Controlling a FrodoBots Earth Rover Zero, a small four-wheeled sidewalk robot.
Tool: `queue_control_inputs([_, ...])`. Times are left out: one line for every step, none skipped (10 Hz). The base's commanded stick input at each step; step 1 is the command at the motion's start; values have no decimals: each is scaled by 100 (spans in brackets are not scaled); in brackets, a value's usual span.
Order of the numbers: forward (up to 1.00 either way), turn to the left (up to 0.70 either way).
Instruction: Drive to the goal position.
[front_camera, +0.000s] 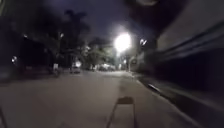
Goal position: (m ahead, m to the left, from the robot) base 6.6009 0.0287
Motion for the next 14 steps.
queue_control_inputs([70,0])
queue_control_inputs([70,0])
queue_control_inputs([70,0])
queue_control_inputs([70,0])
queue_control_inputs([70,0])
queue_control_inputs([70,0])
queue_control_inputs([70,0])
queue_control_inputs([70,0])
queue_control_inputs([70,0])
queue_control_inputs([70,0])
queue_control_inputs([70,0])
queue_control_inputs([70,0])
queue_control_inputs([70,0])
queue_control_inputs([70,0])
